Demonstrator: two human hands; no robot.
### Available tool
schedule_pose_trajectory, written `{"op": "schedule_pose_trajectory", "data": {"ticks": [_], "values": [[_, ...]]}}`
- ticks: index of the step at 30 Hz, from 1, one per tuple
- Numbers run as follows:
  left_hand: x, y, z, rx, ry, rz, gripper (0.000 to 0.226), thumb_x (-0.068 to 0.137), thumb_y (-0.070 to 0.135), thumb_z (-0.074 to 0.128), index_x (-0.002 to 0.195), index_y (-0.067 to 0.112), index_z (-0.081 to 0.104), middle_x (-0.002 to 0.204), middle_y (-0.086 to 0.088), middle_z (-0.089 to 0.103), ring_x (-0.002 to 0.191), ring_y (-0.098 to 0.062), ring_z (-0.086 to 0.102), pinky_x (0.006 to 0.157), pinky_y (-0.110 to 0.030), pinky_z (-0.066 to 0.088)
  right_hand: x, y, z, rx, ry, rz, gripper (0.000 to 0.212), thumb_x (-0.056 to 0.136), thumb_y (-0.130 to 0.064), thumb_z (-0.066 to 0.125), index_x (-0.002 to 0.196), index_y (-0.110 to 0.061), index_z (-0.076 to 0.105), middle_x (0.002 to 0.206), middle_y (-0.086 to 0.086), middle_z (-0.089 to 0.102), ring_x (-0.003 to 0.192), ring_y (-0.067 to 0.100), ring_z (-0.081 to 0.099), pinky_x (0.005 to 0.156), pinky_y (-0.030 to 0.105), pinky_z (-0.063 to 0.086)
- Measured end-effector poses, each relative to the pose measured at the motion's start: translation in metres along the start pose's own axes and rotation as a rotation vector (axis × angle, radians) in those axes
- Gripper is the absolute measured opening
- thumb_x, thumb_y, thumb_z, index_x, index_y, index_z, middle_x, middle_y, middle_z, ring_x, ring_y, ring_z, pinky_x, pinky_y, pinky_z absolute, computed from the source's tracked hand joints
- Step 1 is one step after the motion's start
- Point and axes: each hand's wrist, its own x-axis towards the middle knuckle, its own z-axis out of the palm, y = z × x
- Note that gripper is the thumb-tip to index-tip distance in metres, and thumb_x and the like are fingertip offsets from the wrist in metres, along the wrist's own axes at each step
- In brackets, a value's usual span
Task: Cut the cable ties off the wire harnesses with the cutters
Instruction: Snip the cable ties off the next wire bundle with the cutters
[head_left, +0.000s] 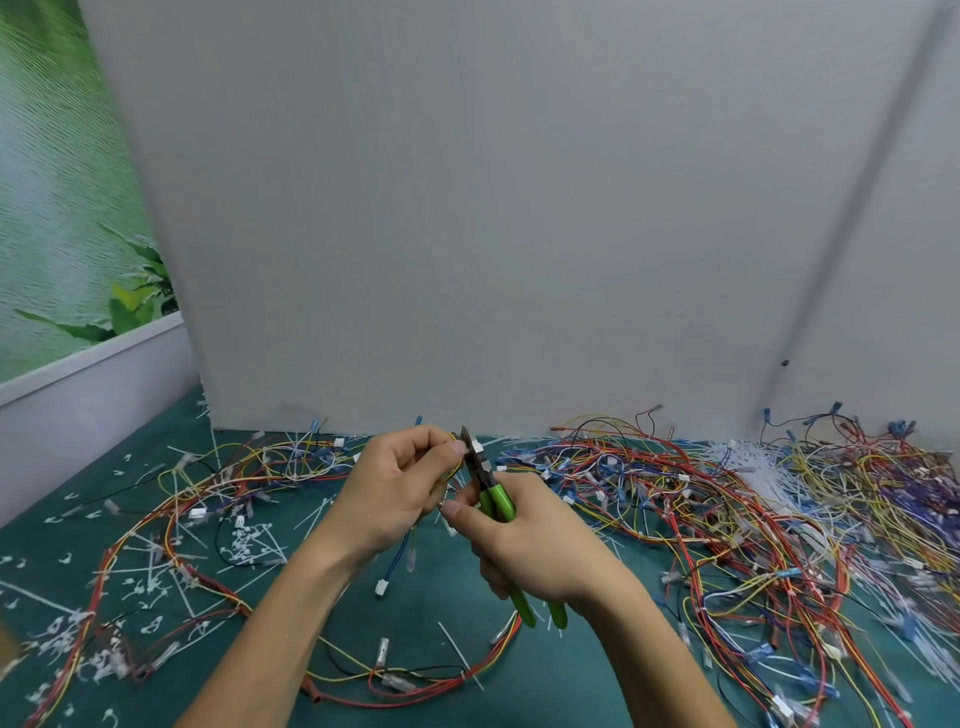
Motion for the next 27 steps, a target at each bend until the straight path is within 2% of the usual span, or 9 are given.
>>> {"op": "schedule_pose_trajectory", "data": {"ticks": [3,7,10,12,14,19,24,27], "values": [[0.0002,0.0010,-0.0003,-0.022,-0.012,0.004,0.036,0.101,0.010,0.056,0.067,0.020,0.066,0.053,0.005,0.031,0.042,-0.012,0.024,0.042,-0.021,0.019,0.0001,-0.0001,-0.0018,-0.043,0.018,-0.011,0.024,0.099,-0.038,0.064,0.090,-0.016,0.059,0.051,-0.003,0.052,0.043,0.017,0.053,0.047,0.031,0.050],[0.0006,0.0000,0.0005,-0.015,-0.006,0.010,0.036,0.100,0.012,0.057,0.067,0.022,0.066,0.053,0.004,0.031,0.043,-0.012,0.024,0.042,-0.022,0.020,-0.0005,-0.0005,-0.0021,-0.033,0.016,-0.026,0.022,0.100,-0.036,0.064,0.088,-0.018,0.058,0.053,-0.002,0.055,0.046,0.017,0.057,0.049,0.031,0.053],[0.0012,-0.0012,0.0006,-0.013,-0.003,0.006,0.036,0.100,0.011,0.057,0.067,0.021,0.066,0.054,0.003,0.032,0.042,-0.012,0.025,0.042,-0.021,0.021,-0.0009,-0.0017,0.0002,-0.052,-0.011,-0.015,0.024,0.099,-0.040,0.063,0.093,-0.017,0.058,0.059,0.005,0.066,0.052,0.017,0.066,0.058,0.032,0.058],[0.0016,-0.0013,0.0007,-0.009,-0.001,0.011,0.038,0.100,0.010,0.057,0.065,0.022,0.064,0.053,0.003,0.033,0.042,-0.011,0.026,0.041,-0.019,0.023,-0.0002,-0.0020,0.0006,-0.029,-0.013,0.005,0.027,0.098,-0.042,0.064,0.097,-0.015,0.060,0.067,0.007,0.071,0.060,0.017,0.071,0.072,0.040,0.062],[0.0016,-0.0008,0.0014,0.004,-0.001,0.017,0.039,0.100,0.010,0.057,0.064,0.023,0.064,0.053,0.003,0.033,0.042,-0.012,0.026,0.041,-0.020,0.024,0.0005,-0.0012,0.0003,-0.011,-0.004,0.008,0.027,0.098,-0.041,0.065,0.098,-0.014,0.060,0.069,0.007,0.070,0.062,0.017,0.072,0.076,0.044,0.063],[0.0008,-0.0001,0.0006,-0.008,-0.007,0.010,0.039,0.101,0.010,0.056,0.065,0.023,0.067,0.053,0.005,0.032,0.042,-0.011,0.025,0.041,-0.020,0.022,0.0007,0.0013,0.0018,-0.043,0.046,-0.013,0.025,0.099,-0.040,0.062,0.084,-0.021,0.057,0.057,0.002,0.057,0.047,0.020,0.059,0.050,0.034,0.054],[0.0011,-0.0012,0.0008,-0.002,-0.007,0.018,0.038,0.101,0.011,0.056,0.066,0.023,0.067,0.052,0.004,0.032,0.042,-0.011,0.025,0.041,-0.019,0.023,0.0012,0.0016,0.0016,-0.029,0.045,-0.009,0.026,0.099,-0.041,0.063,0.084,-0.019,0.057,0.058,0.001,0.055,0.047,0.019,0.059,0.050,0.036,0.056],[0.0017,-0.0033,-0.0006,0.017,-0.006,0.017,0.037,0.101,0.012,0.057,0.067,0.023,0.066,0.053,0.003,0.033,0.043,-0.012,0.026,0.041,-0.020,0.024,0.0008,0.0004,0.0033,-0.038,0.032,-0.005,0.028,0.098,-0.043,0.063,0.089,-0.017,0.057,0.059,0.004,0.062,0.051,0.018,0.065,0.061,0.041,0.059]]}}
